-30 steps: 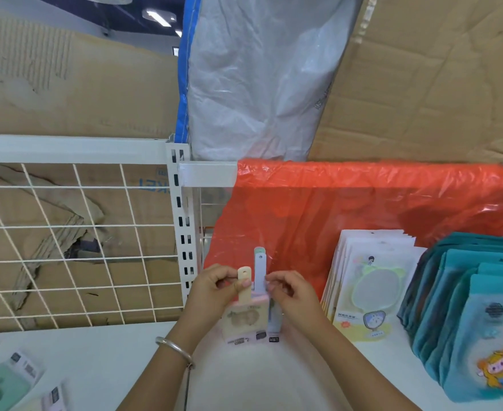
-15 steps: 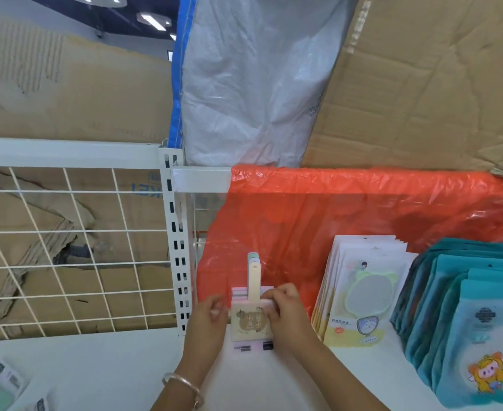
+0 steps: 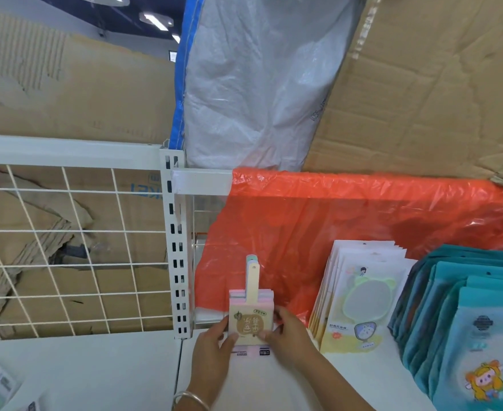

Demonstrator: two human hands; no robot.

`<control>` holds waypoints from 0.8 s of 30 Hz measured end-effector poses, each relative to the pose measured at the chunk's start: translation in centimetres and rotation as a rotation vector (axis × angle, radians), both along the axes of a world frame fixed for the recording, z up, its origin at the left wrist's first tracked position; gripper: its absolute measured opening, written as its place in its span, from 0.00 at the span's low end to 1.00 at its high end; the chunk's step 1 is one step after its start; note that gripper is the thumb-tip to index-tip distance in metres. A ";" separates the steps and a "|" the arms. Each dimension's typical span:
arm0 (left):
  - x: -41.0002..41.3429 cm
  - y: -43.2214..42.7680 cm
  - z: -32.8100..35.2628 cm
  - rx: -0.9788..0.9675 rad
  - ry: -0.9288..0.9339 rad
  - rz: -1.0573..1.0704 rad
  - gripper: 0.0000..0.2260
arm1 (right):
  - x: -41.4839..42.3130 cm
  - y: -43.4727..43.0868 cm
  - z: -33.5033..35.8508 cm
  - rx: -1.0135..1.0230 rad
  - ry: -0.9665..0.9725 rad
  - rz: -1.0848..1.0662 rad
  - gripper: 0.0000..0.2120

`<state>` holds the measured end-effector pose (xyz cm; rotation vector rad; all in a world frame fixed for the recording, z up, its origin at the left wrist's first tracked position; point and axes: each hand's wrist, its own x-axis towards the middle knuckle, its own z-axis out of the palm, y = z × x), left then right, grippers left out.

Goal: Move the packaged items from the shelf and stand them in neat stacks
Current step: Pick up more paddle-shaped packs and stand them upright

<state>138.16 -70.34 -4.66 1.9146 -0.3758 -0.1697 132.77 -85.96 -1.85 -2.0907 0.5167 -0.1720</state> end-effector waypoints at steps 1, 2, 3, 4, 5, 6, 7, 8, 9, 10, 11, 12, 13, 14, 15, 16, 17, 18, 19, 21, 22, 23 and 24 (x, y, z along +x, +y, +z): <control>0.1 0.1 -0.1 -0.019 -0.003 0.005 0.17 | 0.3 0.0 -0.1 0.007 0.000 -0.012 0.24; 0.2 0.1 -0.2 -0.040 -0.004 0.013 0.17 | 0.5 0.0 -0.2 0.013 -0.001 -0.021 0.23; 0.4 0.2 -0.3 -0.054 -0.001 0.024 0.17 | 0.6 0.0 -0.3 0.009 0.001 -0.029 0.22; 0.4 0.2 -0.3 -0.063 0.000 0.030 0.17 | 0.6 0.0 -0.4 -0.004 -0.001 -0.037 0.22; 0.4 0.3 -0.2 -0.072 -0.002 0.029 0.17 | 0.6 -0.1 -0.5 -0.022 -0.005 -0.040 0.21; 0.3 0.3 -0.1 -0.081 -0.006 0.023 0.17 | 0.6 -0.1 -0.7 -0.040 -0.013 -0.042 0.21; 0.1 0.3 0.0 -0.085 -0.007 0.017 0.17 | 0.5 -0.2 -0.8 -0.056 -0.018 -0.043 0.21; 0.0 0.4 0.1 -0.087 -0.009 0.014 0.17 | 0.4 -0.1 -0.9 -0.072 -0.019 -0.044 0.21; 0.0 0.4 0.0 -0.090 -0.012 0.019 0.17 | 0.4 -0.1 -1.0 -0.089 -0.014 -0.049 0.22; 0.0 0.3 -0.1 -0.091 -0.012 0.022 0.17 | 0.3 0.0 -1.1 -0.106 -0.013 -0.058 0.22; 0.0 0.4 -0.1 -0.095 -0.006 0.026 0.16 | 0.2 0.1 -1.0 -0.117 -0.011 -0.070 0.23; -0.1 0.4 -0.2 -0.102 0.009 0.033 0.16 | 0.1 0.1 -1.0 -0.126 -0.015 -0.082 0.24; -0.1 0.5 -0.2 -0.112 0.031 0.042 0.16 | 0.0 0.1 -1.1 -0.134 -0.012 -0.091 0.25; -0.1 0.6 -0.1 -0.116 0.051 0.053 0.16 | -0.1 0.2 -1.1 -0.139 -0.008 -0.097 0.26; -0.3 0.7 0.0 -0.118 0.066 0.062 0.17 | -0.3 0.3 -1.1 -0.143 0.003 -0.103 0.26; -0.5 0.9 0.2 -0.116 0.075 0.064 0.18 | -0.5 0.5 -1.1 -0.147 0.011 -0.117 0.27; -0.6 1.1 0.3 -0.111 0.084 0.065 0.19 | -0.7 0.7 -1.1 -0.150 0.023 -0.134 0.28; -0.8 1.3 0.4 -0.100 0.091 0.063 0.20 | -0.9 0.9 -1.1 -0.148 0.029 -0.157 0.30; -0.9 1.5 0.5 -0.089 0.099 0.061 0.20 | -1.2 1.3 -1.1 -0.144 0.035 -0.183 0.31; -1.4 2.1 0.9 -0.081 0.102 0.050 0.19 | -1.8 2.0 -1.0 -0.152 0.000 -0.238 0.29; -1.6 2.6 1.1 -0.080 0.098 0.040 0.18 | -2.1 2.4 -0.9 -0.173 -0.033 -0.273 0.26; -1.9 3.2 1.4 -0.084 0.098 0.033 0.17 | -2.4 2.8 -0.7 -0.195 -0.064 -0.315 0.24; -2.2 3.9 1.6 -0.092 0.103 0.026 0.16 | -2.7 3.3 -0.4 -0.218 -0.095 -0.350 0.21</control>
